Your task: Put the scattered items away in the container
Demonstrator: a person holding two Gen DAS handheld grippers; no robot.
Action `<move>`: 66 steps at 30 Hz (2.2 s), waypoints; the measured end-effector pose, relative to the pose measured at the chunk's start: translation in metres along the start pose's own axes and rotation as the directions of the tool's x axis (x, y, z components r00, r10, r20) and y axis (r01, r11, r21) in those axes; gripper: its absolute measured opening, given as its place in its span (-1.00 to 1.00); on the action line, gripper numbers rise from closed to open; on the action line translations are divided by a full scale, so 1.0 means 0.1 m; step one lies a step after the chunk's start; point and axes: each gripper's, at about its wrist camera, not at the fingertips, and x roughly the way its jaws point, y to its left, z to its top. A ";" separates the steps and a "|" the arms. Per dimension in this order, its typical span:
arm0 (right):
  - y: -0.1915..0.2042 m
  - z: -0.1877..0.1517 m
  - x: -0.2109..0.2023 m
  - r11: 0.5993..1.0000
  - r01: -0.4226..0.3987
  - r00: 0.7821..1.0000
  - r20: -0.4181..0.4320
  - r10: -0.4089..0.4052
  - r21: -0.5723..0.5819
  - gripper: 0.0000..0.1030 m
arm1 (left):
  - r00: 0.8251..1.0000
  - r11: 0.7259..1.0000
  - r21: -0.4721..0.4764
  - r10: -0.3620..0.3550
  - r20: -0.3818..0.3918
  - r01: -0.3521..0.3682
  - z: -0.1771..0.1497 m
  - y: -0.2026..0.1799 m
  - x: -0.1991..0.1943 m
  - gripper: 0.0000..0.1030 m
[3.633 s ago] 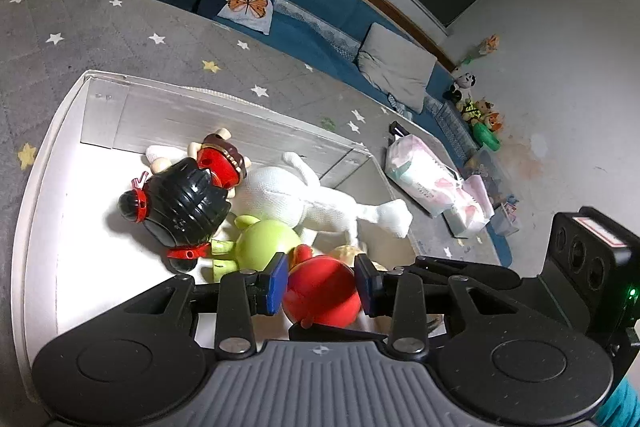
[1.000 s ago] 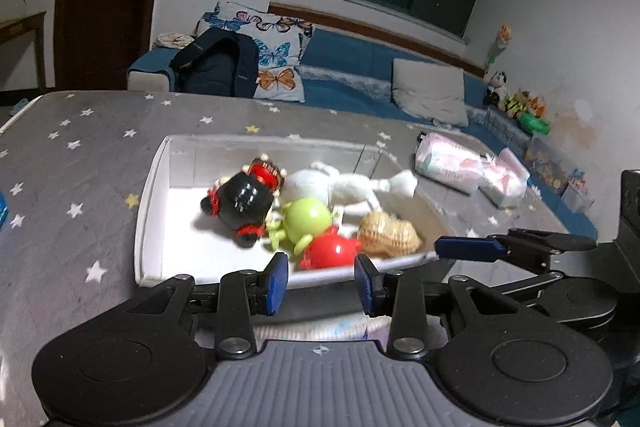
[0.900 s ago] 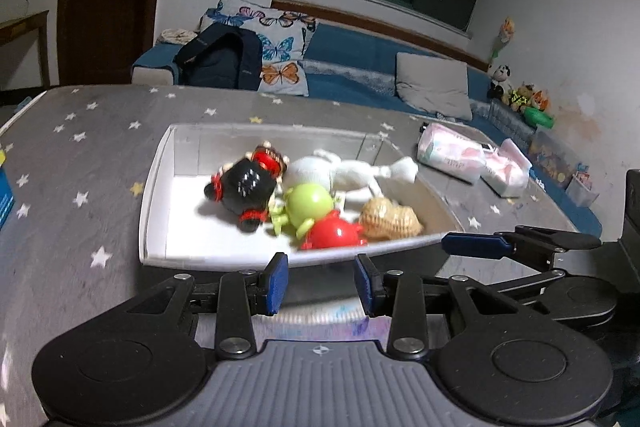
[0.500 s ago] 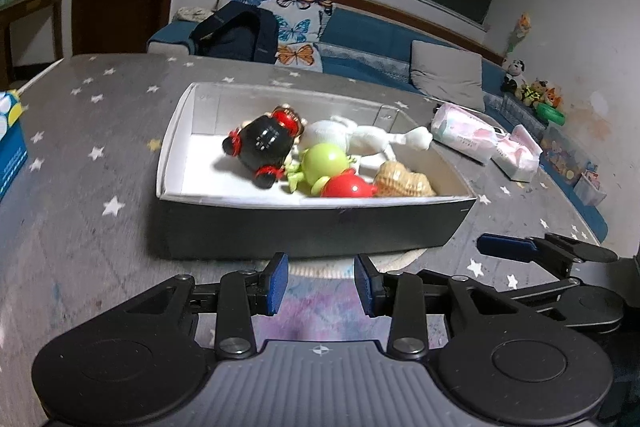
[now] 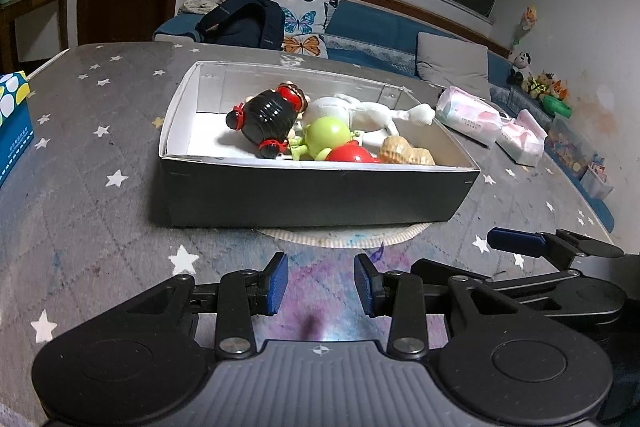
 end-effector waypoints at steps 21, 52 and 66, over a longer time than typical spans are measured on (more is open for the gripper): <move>0.01 -0.17 -0.06 0.998 0.051 0.999 -0.007 -0.051 0.038 1.00 | 0.999 0.999 0.009 0.037 0.007 -0.037 -0.13 -0.08 -0.05 -0.26; -0.01 -0.22 -0.06 0.996 0.067 0.998 -0.013 -0.067 0.052 1.00 | 0.999 0.999 0.025 0.036 0.018 -0.037 -0.17 -0.15 -0.08 -0.27; -0.01 -0.23 -0.06 0.996 0.067 0.998 -0.012 -0.067 0.052 1.00 | 0.999 0.999 0.025 0.031 0.034 -0.031 -0.18 -0.16 -0.09 -0.35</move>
